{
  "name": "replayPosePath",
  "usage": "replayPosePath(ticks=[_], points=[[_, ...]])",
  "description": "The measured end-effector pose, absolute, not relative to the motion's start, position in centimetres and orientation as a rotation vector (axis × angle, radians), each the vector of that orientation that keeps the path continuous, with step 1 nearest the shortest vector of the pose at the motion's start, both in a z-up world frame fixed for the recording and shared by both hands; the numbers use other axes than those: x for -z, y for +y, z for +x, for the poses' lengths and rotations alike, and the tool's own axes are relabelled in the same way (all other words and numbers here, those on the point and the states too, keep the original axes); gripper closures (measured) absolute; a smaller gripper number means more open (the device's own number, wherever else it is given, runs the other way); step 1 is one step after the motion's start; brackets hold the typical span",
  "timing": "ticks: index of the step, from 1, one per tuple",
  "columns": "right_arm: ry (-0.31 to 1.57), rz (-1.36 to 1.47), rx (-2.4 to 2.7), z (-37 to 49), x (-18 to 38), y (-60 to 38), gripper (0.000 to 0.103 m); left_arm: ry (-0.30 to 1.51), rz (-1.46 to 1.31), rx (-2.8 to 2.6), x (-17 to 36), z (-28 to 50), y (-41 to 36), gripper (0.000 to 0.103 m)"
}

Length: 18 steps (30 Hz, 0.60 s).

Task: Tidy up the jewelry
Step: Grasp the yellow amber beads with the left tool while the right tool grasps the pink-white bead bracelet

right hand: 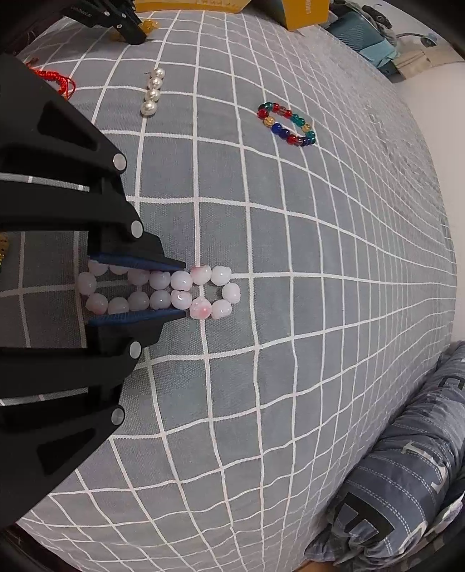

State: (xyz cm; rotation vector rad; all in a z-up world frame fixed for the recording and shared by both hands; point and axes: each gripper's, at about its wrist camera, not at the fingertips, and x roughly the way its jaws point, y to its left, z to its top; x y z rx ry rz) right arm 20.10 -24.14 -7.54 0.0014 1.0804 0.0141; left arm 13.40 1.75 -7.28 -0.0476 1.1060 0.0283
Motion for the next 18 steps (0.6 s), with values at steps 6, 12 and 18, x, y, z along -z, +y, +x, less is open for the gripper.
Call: replayPosePath(ticks=[6, 12, 18], points=[[1.046, 0.002, -0.018, 19.6, 6.5, -23.8, 0.084, 1.073, -0.061, -0.02, 6.6, 13.3, 1.7, 0.094], [1.001, 0.002, -0.023, 19.1, 5.1, -23.4, 0.084, 1.037, -0.065, -0.018, 5.5, 12.6, 1.6, 0.094], [0.946, 0.006, -0.034, 18.2, 3.1, -22.6, 0.084, 0.983, -0.064, -0.031, 3.4, 11.8, 2.2, 0.094]])
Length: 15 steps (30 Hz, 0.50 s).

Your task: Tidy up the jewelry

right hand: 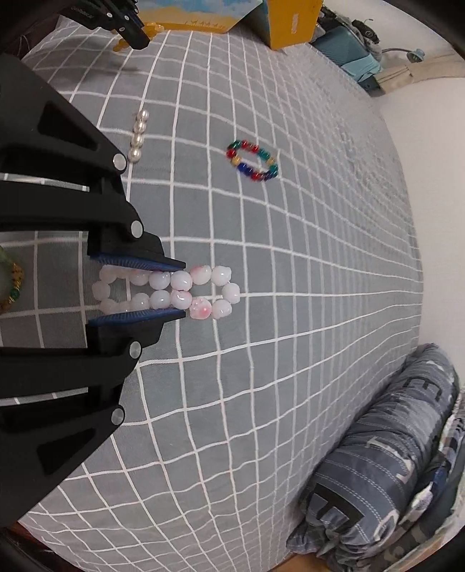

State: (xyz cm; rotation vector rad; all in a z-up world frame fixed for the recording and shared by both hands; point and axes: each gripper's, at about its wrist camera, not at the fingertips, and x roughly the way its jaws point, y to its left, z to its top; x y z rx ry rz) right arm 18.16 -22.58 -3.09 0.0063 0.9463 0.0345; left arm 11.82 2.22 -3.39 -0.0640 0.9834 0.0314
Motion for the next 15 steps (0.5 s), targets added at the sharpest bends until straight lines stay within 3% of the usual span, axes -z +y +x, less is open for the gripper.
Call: replayPosePath(ticks=[15], points=[[0.834, 0.0, -0.068, 15.6, -1.5, -20.2, 0.084, 0.837, -0.092, -0.033, -2.3, 8.7, 4.0, 0.094]])
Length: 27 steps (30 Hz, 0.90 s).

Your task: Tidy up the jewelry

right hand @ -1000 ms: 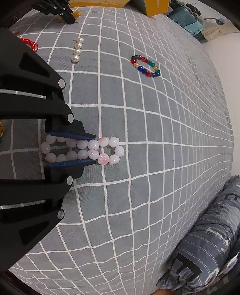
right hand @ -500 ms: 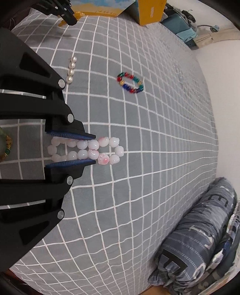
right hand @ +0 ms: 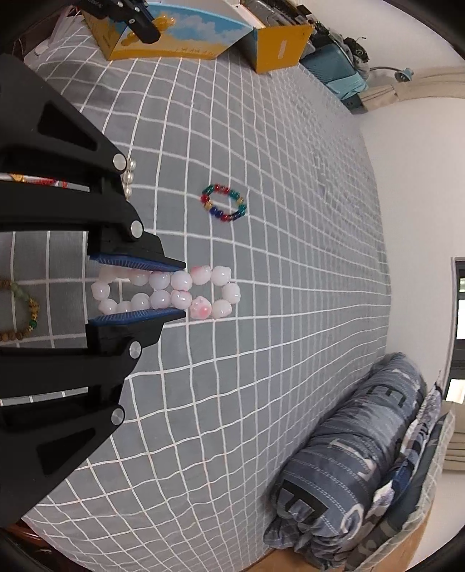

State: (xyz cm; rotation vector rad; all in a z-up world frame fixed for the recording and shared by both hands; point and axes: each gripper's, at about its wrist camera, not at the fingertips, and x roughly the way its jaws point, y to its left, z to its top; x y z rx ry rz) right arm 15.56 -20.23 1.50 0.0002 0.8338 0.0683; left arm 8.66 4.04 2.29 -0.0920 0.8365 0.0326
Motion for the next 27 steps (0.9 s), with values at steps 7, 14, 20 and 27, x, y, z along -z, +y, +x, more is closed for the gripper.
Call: replayPosePath(ticks=[7, 14, 20, 27], points=[[0.778, -0.005, -0.103, 14.3, -3.7, -18.5, 0.084, 0.778, -0.113, -0.039, -4.4, 7.0, 5.3, 0.094], [0.778, -0.016, -0.118, 13.9, -4.5, -16.6, 0.084, 0.73, -0.117, -0.042, -5.7, 5.4, 6.3, 0.094], [0.778, -0.022, -0.126, 13.6, -4.8, -15.1, 0.084, 0.715, -0.131, -0.068, -6.3, 4.4, 7.9, 0.094], [0.766, -0.05, -0.159, 13.1, -5.6, -11.3, 0.084, 0.701, -0.154, -0.118, -7.4, 3.3, 10.4, 0.094]])
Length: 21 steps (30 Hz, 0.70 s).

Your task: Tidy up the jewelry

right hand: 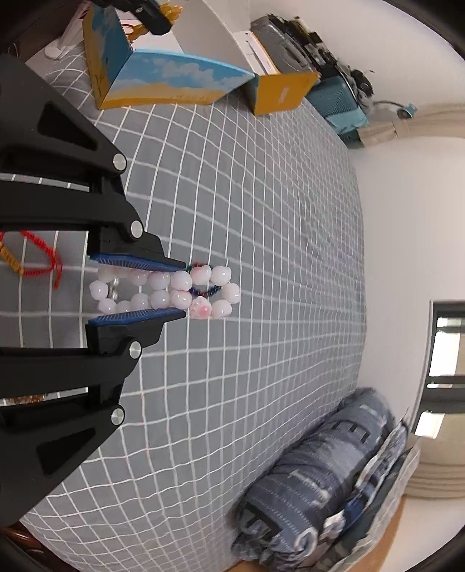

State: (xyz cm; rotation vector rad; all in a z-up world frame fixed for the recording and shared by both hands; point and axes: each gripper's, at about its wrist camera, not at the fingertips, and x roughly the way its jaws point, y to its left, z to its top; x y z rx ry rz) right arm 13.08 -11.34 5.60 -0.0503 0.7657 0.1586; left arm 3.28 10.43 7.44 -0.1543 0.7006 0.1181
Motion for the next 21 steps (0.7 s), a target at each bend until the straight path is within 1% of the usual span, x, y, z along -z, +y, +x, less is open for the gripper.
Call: replayPosePath(ticks=[10, 15, 21], points=[[0.748, -0.152, -0.3, 13.3, -7.9, -0.7, 0.084, 0.716, -0.165, -0.299, -10.1, 2.6, 17.4, 0.093], [0.714, -0.197, -0.385, 12.7, -9.5, 6.1, 0.084, 0.743, -0.169, -0.423, -10.3, 1.7, 23.1, 0.093], [0.708, -0.236, -0.476, 11.7, -10.3, 13.5, 0.084, 0.774, -0.241, -0.541, -10.2, -0.5, 29.7, 0.093]])
